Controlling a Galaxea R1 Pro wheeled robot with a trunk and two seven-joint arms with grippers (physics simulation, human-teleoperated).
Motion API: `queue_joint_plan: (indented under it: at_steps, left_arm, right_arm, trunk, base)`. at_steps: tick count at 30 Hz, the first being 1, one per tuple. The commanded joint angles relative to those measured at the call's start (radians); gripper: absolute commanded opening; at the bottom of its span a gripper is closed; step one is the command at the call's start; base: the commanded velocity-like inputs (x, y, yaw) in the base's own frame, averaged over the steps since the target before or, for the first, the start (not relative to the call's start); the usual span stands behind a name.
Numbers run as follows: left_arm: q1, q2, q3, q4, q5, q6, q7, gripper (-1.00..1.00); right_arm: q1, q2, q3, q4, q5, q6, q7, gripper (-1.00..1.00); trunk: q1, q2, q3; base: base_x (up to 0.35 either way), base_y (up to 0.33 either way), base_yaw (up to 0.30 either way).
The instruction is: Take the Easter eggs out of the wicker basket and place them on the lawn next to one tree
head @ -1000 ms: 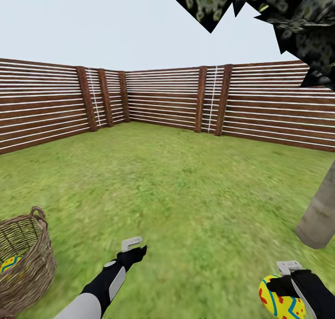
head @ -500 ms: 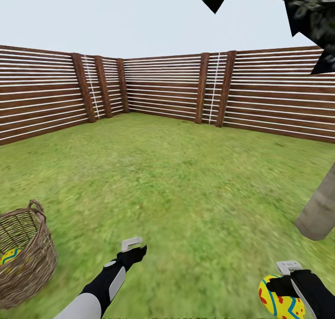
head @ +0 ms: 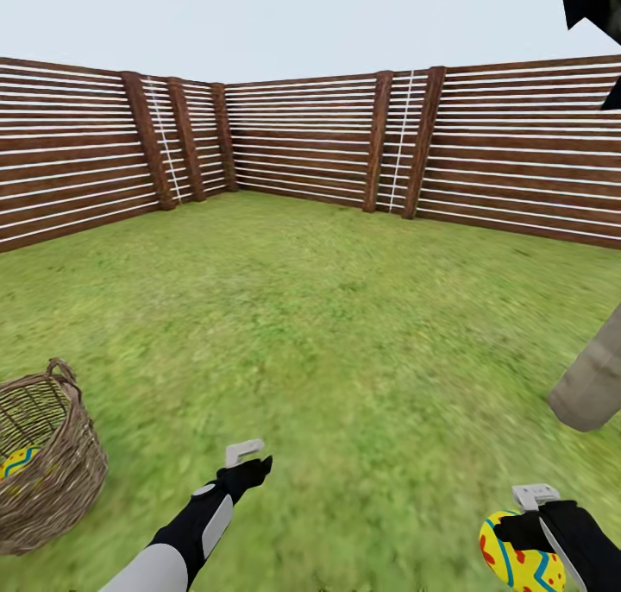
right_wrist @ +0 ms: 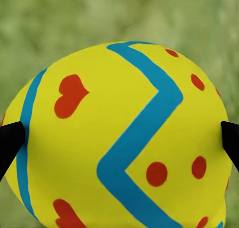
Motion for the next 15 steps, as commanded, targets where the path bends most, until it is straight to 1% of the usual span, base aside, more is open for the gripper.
queue_joint_plan:
  at_steps: [1,15]
  left_arm:
    - [0.000,-0.001,0.006,-0.001,0.008,0.003,-0.007,1.00]
    - [0.000,-0.001,0.006,-0.002,0.008,0.003,-0.007,1.00]
  right_arm:
    - [0.000,0.001,-0.003,-0.001,0.009,0.004,0.008,-1.00]
    - [0.000,0.002,-0.003,0.000,0.009,0.004,0.008,-1.00]
  trunk:
    - [0.000,-0.001,-0.005]
    - [0.006,-0.004,-0.059]
  base:
    - [0.000,0.000,0.000]
    - [0.000,0.000,0.000]
